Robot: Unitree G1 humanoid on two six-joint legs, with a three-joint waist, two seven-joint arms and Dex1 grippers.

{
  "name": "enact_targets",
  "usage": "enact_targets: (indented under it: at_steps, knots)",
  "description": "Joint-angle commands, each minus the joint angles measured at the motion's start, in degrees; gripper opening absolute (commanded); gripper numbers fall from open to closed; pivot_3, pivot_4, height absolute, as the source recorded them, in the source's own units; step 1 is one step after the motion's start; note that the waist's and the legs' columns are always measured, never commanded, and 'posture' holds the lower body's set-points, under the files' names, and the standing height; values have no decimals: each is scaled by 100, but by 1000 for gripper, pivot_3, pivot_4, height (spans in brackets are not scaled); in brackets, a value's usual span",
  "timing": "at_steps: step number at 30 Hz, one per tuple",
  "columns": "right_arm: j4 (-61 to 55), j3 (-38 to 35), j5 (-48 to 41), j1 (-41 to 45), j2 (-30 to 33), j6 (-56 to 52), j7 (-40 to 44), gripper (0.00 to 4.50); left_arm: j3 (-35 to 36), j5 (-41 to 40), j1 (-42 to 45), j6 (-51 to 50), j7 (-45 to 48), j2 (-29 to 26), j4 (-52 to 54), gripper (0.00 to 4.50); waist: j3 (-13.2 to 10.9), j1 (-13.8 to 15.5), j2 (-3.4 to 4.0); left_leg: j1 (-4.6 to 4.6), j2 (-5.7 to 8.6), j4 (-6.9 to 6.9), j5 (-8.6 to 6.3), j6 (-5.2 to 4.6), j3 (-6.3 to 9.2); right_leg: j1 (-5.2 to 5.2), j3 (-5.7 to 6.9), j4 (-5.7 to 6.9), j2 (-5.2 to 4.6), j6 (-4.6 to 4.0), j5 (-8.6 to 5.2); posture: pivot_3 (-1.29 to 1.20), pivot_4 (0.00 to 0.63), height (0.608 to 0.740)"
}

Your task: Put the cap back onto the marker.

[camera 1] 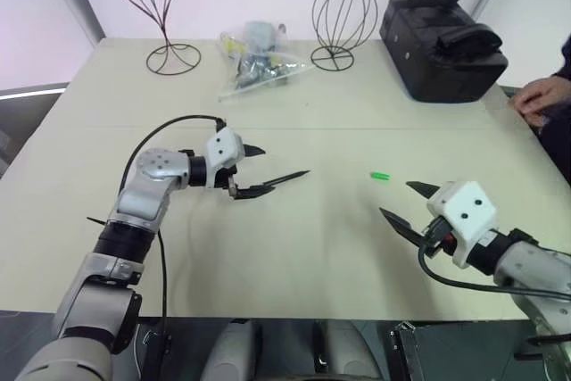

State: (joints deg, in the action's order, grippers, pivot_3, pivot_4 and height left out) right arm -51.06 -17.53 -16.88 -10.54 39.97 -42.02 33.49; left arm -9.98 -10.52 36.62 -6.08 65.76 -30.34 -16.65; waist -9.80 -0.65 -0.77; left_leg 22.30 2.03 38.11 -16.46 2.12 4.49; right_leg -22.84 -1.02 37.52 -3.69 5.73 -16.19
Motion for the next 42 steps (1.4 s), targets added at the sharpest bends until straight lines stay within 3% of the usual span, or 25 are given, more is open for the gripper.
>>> enact_targets:
  at_steps: [1, 25, 42]
  knots:
    - [-216, -164, -89, 70, 88, -6, -17, 3277, 123, -161, 61, -182, 26, 3, 271, 4449, 0, 1, 0, 0, 0, 0, 0, 0, 0, 0, 0, 0, 0, 0, 0, 0, 150, 740]
    - [-249, 138, -48, 169, 28, -50, -313, 3277, 32, -19, 382, 50, 193, 54, -320, 4449, 0, -3, 0, 0, 1, 0, 0, 0, 0, 0, 0, 0, 0, 0, 0, 0, 150, 740]
    - [-592, 524, 97, -34, -189, -169, -878, 3277, -96, 646, 940, 864, -263, 737, -2201, 4449, -1, -7, -2, 1, 5, 2, 0, 0, -1, -3, 1, 1, 6, 0, 0, 0, 150, 740]
